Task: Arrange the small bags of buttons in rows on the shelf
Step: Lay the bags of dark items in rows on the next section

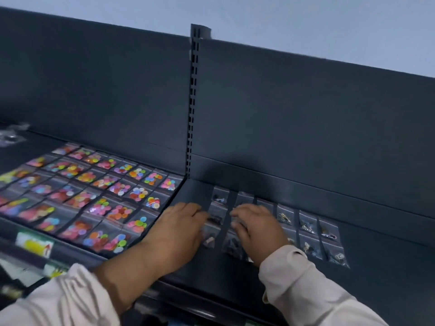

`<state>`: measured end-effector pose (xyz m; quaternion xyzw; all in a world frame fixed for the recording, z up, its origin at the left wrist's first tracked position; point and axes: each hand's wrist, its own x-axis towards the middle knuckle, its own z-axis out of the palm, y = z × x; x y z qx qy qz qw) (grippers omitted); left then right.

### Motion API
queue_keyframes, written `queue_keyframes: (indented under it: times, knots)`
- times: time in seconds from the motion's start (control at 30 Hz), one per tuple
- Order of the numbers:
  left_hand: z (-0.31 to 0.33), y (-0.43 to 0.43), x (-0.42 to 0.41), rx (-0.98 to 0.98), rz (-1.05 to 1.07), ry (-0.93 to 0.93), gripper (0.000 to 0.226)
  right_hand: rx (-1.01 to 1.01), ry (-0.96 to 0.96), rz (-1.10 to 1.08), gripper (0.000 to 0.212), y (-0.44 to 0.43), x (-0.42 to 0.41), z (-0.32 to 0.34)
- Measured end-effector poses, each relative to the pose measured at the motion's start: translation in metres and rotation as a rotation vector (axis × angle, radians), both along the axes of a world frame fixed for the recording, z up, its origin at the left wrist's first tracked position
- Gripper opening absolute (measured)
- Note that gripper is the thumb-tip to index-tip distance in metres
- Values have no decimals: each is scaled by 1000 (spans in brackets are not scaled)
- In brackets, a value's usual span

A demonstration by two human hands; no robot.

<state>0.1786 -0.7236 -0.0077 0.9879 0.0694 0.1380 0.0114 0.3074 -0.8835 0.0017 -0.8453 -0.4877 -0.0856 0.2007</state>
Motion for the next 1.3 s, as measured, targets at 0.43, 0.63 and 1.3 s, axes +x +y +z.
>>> queue_keyframes:
  times: [0.43, 0.63, 1.3]
  knots:
    - [57, 137, -153, -11, 336, -94, 46, 27, -49, 227, 28, 161, -112, 59]
    - [66, 226, -257, -20, 458, -121, 39, 59, -35, 309, 28, 267, -201, 68]
    - [80, 423, -346, -122, 693, -104, 50, -9, 69, 385, 28, 510, -268, 80]
